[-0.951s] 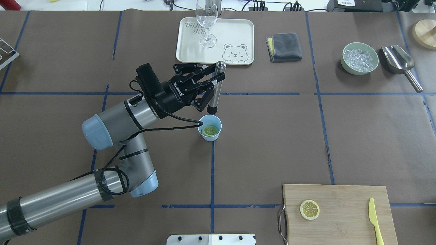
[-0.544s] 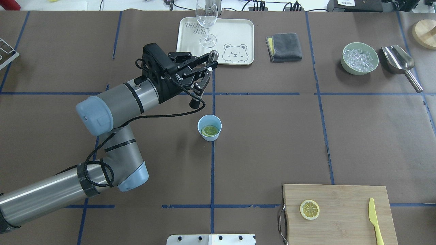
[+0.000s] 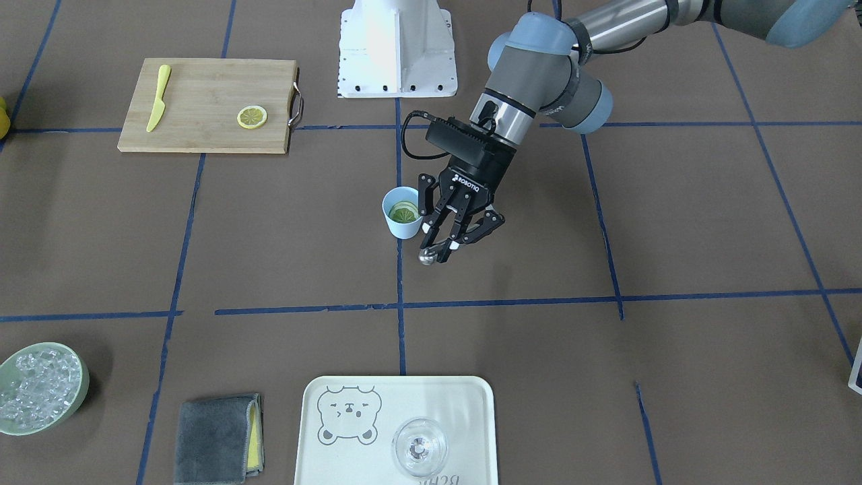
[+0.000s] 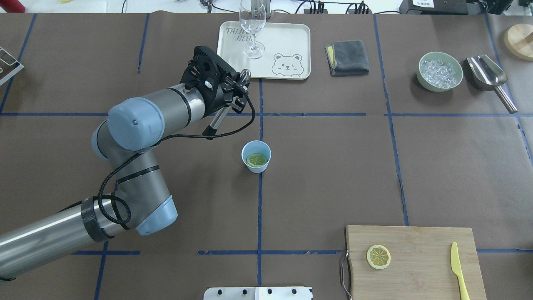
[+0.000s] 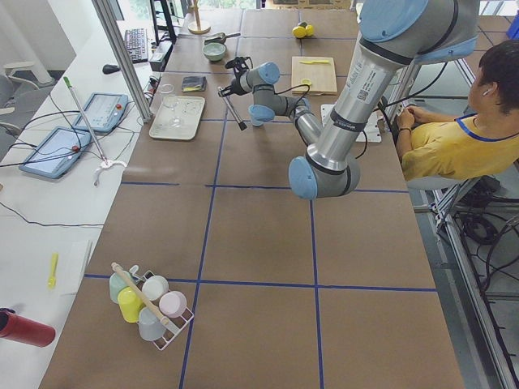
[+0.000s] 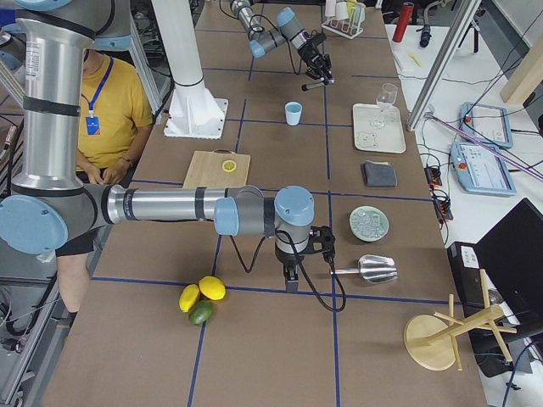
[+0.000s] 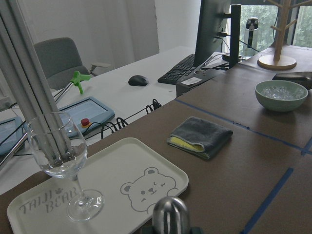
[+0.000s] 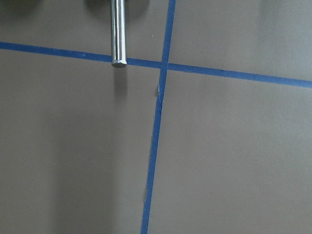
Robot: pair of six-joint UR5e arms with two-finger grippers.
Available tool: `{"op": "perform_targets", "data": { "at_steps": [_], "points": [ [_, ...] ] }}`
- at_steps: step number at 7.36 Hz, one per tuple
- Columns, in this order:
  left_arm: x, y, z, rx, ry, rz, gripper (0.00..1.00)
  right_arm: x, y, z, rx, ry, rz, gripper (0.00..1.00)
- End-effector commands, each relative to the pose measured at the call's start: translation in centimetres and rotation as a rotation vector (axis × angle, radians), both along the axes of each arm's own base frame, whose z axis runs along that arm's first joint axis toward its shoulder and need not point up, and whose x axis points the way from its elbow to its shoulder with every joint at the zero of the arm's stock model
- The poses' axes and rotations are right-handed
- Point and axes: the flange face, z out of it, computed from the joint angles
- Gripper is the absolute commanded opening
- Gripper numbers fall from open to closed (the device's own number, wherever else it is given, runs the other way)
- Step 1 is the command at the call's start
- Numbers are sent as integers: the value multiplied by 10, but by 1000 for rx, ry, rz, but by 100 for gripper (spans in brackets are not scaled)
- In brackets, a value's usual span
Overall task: Squeeze lemon into cup
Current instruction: 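Lift the muddler out of the cup and move it back, then lower the muddler onto the table at its original spot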
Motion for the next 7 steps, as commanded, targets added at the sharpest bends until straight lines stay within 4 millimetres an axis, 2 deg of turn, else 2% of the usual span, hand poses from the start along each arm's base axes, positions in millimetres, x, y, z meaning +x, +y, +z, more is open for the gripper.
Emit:
{"op": "perform_targets", "data": {
  "at_steps": [1,2,3,5,6,7],
  "points": [
    [-38,-5,-4,-196,-196,71,0,0,0,0,0,-1,-1,100],
    [-61,-9,5,-342,-306,103,0,0,0,0,1,-1,-2,100],
    [-87,-21,13,-442,-324,84,0,0,1,1,1,-1,-2,100],
    [-101,-11,85,-712,-250,-35,0,0,1,1,1,-1,-2,100],
    [-106,-7,115,-796,-237,-89,0,0,1,1,2,-1,-3,100],
    [-110,-3,145,-801,-244,-91,0,0,1,1,2,-1,-3,100]
  ]
}}
